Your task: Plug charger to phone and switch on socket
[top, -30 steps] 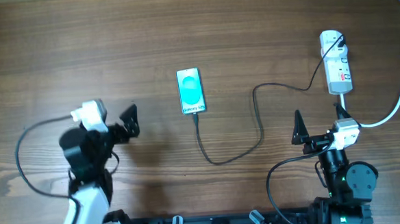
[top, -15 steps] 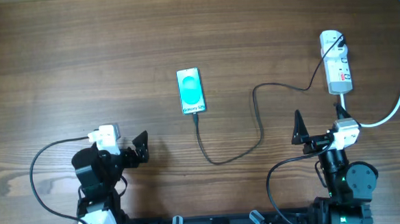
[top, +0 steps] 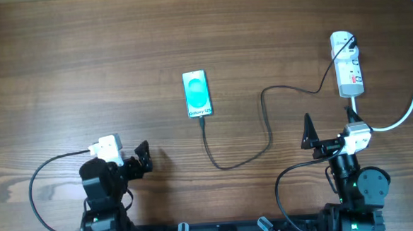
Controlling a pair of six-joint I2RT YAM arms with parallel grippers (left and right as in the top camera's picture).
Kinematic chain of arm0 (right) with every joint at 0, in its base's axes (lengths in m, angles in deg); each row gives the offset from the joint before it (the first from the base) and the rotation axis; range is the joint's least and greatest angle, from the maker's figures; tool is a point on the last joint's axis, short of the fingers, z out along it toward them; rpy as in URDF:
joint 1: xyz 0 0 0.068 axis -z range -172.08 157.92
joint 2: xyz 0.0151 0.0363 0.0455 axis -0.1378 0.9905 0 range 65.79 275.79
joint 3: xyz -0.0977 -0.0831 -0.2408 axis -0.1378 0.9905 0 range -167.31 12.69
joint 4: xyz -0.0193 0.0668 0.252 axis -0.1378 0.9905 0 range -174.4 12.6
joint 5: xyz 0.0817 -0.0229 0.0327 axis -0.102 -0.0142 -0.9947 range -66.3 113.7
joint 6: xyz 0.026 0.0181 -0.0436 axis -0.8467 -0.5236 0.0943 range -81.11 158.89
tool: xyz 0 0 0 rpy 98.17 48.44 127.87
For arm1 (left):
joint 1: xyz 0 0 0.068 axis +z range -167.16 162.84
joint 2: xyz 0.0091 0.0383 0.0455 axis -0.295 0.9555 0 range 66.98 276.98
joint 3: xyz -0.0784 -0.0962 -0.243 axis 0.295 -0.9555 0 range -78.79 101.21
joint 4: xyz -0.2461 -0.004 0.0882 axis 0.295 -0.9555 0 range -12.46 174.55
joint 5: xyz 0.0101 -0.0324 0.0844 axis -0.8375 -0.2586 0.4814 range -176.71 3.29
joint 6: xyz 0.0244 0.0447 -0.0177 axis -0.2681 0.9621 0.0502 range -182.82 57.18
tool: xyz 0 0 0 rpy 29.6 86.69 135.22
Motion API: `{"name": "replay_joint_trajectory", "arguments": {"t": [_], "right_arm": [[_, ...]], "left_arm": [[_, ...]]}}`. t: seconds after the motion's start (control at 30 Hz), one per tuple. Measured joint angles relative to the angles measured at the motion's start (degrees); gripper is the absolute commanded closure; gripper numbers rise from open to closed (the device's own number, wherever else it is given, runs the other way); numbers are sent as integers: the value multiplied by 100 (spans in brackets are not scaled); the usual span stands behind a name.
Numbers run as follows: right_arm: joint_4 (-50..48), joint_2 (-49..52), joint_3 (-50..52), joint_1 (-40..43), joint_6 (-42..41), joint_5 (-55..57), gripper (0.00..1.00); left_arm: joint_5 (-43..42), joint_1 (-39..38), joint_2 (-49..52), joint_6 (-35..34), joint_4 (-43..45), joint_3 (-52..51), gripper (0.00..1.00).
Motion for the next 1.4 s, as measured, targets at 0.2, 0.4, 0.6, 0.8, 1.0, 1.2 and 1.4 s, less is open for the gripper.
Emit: {"name": "replay_joint_trajectory", "arguments": {"t": [0.2, 0.4, 0.6, 0.8, 1.0, 1.2, 1.4], "right_arm": [[2, 0, 0, 0, 0, 2, 0], [0, 0, 0, 0, 0, 0, 0], [0, 0, 0, 0, 0, 2, 0], [0, 0, 0, 0, 0, 2, 0], [0, 0, 0, 0, 0, 2, 0], [0, 0, 0, 0, 0, 2, 0], [0, 0, 0, 0, 0, 0, 0]], "left_arm": [[516, -507, -815, -83, -55, 0, 0], [859, -844, -1665, 55, -81, 0, 0], [935, -1010, -2267, 310, -85, 0, 0], [955, -1014, -2787, 378, -85, 0, 0], [973, -1014, -3141, 400, -85, 0, 0], [973, -1014, -3143, 417, -85, 0, 0], [973, -1014, -3143, 417, -85, 0, 0]]}}
